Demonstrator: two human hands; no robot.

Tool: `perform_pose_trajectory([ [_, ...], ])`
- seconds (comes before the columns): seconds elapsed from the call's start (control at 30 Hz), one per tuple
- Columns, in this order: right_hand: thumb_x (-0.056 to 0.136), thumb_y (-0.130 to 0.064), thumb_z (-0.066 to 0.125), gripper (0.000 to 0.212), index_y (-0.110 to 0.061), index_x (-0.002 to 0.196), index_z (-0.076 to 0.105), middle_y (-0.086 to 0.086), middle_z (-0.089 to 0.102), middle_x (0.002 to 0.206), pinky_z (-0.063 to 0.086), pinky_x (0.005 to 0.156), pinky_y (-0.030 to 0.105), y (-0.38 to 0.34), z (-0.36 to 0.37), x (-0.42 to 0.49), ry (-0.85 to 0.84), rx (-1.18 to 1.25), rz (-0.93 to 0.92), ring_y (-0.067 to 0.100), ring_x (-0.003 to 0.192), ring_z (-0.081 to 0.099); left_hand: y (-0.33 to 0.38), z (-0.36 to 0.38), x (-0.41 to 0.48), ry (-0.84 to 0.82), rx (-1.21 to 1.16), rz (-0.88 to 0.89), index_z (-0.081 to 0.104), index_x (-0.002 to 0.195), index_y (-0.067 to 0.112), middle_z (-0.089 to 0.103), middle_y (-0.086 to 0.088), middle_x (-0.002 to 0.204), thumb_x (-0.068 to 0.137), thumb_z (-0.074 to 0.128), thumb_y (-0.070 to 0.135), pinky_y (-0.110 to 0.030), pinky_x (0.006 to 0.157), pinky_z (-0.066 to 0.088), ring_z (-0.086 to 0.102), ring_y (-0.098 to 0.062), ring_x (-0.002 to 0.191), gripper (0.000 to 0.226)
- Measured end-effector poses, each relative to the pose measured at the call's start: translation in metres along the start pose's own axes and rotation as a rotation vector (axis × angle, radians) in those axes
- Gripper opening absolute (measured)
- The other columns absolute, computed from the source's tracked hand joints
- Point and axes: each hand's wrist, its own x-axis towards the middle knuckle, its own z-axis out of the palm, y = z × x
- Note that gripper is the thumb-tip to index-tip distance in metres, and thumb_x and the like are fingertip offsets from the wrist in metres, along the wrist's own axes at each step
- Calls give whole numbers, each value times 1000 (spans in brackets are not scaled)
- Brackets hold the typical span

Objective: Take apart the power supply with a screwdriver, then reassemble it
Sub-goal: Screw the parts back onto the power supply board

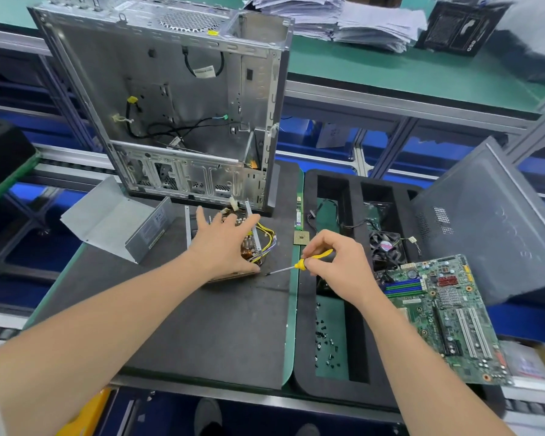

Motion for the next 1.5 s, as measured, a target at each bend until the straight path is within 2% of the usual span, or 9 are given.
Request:
perform_pose_trajectory([
  [0.1, 77, -2, 78, 23, -24, 79, 72, -9, 74, 81, 55, 68, 25, -1, 3, 0, -1, 0, 9, 14, 73, 71, -5, -7, 4, -5, 42, 93, 21, 153, 42, 61, -10, 133, 64, 51, 96, -62, 115, 33, 61, -36, 122, 107],
  [0.2, 78, -3, 78, 23, -25, 80, 71, -9, 75, 81, 58, 70, 27, -3, 6, 1, 19, -4, 13, 18, 76, 72, -6, -7, 3, 18, 53, 132, 27, 150, 40, 62, -10, 124, 70, 53, 92, -46, 94, 51, 64, -35, 111, 98],
  [0.27, 78, -3, 78, 22, -24, 81, 72, -10, 74, 81, 60, 72, 30, -4, 8, 1, 22, -22, 20, 17, 76, 72, -2, -5, 1, 33, 50, 114, 25, 151, 38, 59, -14, 129, 70, 55, 87, -51, 100, 48, 60, -39, 116, 100],
  [0.37, 78, -4, 78, 22, -24, 81, 71, -9, 75, 81, 57, 68, 26, -3, 9, 1, 18, -30, 25, 15, 74, 72, 3, 1, -2, 34, 64, 56, 13, 157, 37, 44, -26, 148, 65, 55, 87, -69, 116, 22, 42, -49, 136, 113],
  [0.47, 78, -4, 79, 22, -24, 81, 71, -8, 75, 80, 53, 66, 19, 0, 8, 1, 33, -30, 33, 14, 74, 71, 13, 12, -6, 51, 80, -9, -3, 162, 32, 21, -33, 163, 63, 52, 94, -75, 117, 3, 20, -56, 149, 129],
  [0.63, 77, -3, 79, 20, -21, 81, 71, -4, 75, 80, 55, 63, 21, 5, 8, -1, 46, -18, 43, 16, 69, 72, 23, 24, -4, 91, 58, -37, -12, 162, 23, 9, -40, 163, 75, 49, 91, -71, 120, 15, 15, -61, 149, 127],
  [1.03, 77, -5, 80, 20, -23, 82, 72, -3, 76, 81, 60, 65, 34, 10, 5, -4, 30, 18, 76, 19, 69, 73, 9, 27, -11, 175, 160, 65, -12, 164, 13, 13, -40, 162, 84, 40, 82, -70, 119, 16, 23, -59, 147, 117],
  [1.33, 77, -3, 77, 20, -22, 83, 72, -1, 75, 81, 53, 58, 25, 13, 3, -4, 17, 42, 84, 19, 64, 72, 31, 29, -19, 191, 50, -21, -1, 163, -1, 12, -29, 168, 77, 48, 73, -75, 116, 10, 16, -53, 153, 123],
  [1.5, 77, -3, 77, 20, -22, 83, 71, -2, 75, 79, 52, 56, 22, 15, 1, -4, 9, 53, 79, 18, 63, 73, 38, 29, -16, 107, 15, -28, -15, 158, -6, 3, -25, 170, 83, 51, 61, -74, 119, 12, 8, -52, 155, 121],
])
